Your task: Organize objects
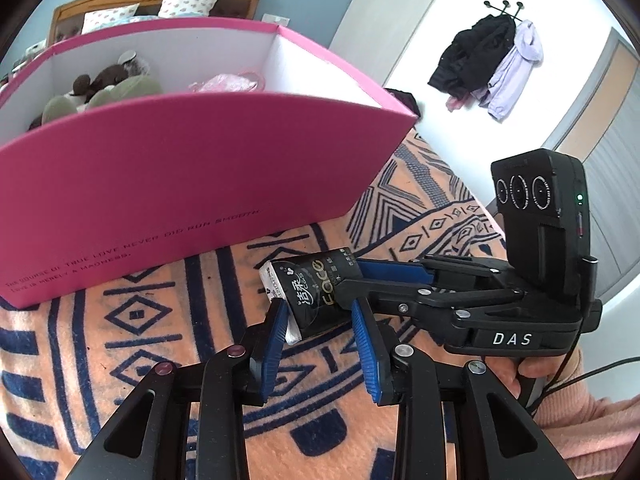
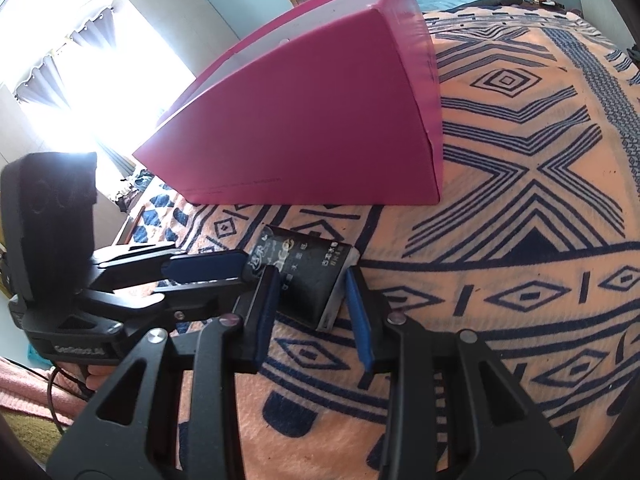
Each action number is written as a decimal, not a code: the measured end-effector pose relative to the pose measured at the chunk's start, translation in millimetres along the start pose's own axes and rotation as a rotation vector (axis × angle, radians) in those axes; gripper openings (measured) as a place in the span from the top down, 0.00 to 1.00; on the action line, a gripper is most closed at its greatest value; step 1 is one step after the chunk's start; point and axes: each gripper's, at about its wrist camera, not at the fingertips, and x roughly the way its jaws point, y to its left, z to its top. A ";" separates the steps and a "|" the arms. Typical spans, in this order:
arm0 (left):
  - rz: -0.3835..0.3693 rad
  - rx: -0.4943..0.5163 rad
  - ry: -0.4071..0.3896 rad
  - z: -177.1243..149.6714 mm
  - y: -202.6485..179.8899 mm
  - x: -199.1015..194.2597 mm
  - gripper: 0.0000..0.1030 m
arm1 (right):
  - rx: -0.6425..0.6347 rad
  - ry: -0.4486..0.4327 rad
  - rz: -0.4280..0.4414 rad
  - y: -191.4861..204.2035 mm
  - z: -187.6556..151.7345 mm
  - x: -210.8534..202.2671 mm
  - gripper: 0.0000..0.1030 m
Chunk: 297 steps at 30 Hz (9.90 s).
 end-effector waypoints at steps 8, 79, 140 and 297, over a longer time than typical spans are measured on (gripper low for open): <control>0.000 0.008 -0.027 2.3 -1.1 -10.9 0.68 | -0.013 -0.029 0.008 7.7 1.6 -11.1 0.64; 0.014 0.089 -0.188 34.3 -23.2 -69.4 0.68 | -0.156 -0.200 0.030 52.0 31.4 -66.6 0.64; 0.035 0.117 -0.236 63.2 -21.3 -75.0 0.68 | -0.188 -0.245 0.017 52.5 65.1 -70.9 0.64; 0.084 -0.035 -0.204 96.3 46.7 -40.7 0.37 | -0.213 -0.138 -0.118 38.5 124.6 -7.9 0.65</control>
